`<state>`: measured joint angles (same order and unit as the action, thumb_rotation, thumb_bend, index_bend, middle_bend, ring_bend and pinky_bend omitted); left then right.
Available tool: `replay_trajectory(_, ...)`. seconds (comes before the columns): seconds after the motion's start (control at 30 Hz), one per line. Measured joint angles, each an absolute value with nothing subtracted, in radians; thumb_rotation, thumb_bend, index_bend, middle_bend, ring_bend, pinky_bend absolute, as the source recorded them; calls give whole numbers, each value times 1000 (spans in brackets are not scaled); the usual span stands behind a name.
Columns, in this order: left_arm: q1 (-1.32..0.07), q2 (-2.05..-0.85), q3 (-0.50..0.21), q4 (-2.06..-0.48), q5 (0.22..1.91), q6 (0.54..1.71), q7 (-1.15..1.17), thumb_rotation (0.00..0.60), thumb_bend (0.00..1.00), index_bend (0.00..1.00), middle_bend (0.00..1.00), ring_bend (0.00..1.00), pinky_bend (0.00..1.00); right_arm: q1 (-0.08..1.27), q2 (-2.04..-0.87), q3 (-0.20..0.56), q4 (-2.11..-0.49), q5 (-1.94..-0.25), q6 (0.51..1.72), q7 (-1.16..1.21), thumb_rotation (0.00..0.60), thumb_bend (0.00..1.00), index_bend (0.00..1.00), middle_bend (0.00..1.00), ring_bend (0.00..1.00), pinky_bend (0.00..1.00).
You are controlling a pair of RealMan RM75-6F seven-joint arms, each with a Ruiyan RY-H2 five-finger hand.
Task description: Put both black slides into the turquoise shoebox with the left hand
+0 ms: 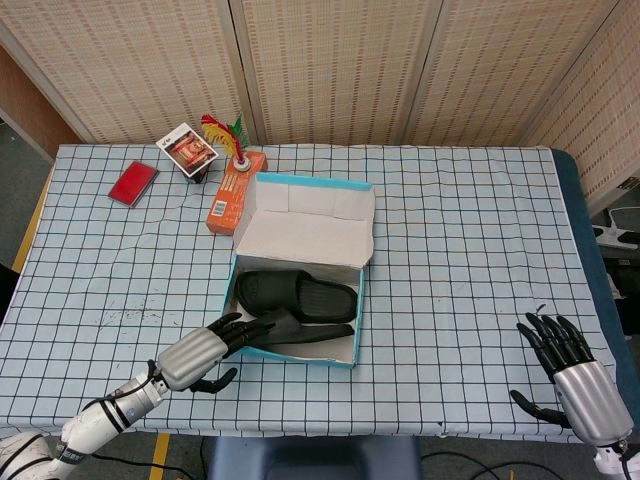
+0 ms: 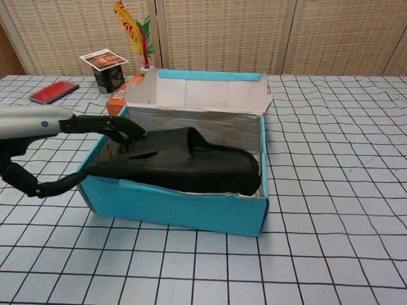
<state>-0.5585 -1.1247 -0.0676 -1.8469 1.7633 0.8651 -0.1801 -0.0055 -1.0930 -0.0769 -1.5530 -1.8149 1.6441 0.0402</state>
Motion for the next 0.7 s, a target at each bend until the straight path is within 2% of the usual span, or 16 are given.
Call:
replay_trajectory(0.17, -544, -1133, -29, -1841, 1768, 914, -133, 600, 585, 0, 77, 144, 60, -5, -1093, -78, -1552, -1818, 1644, 39, 477, 162, 0, 0, 0, 0)
replay_trajectory(0.43, -546, -1136, 20, -1821, 1758, 933, -144, 600, 583, 0, 78, 120, 67, -3, -1094, -87, -1558, -1829, 1638, 28, 478, 162, 0, 0, 0, 0)
replay_trajectory(0.7, -563, -1151, 38, -1799, 1734, 931, -138, 600, 584, 0, 81, 120, 67, -8, -1091, -85, -1558, -1828, 1651, 32, 476, 162, 0, 0, 0, 0)
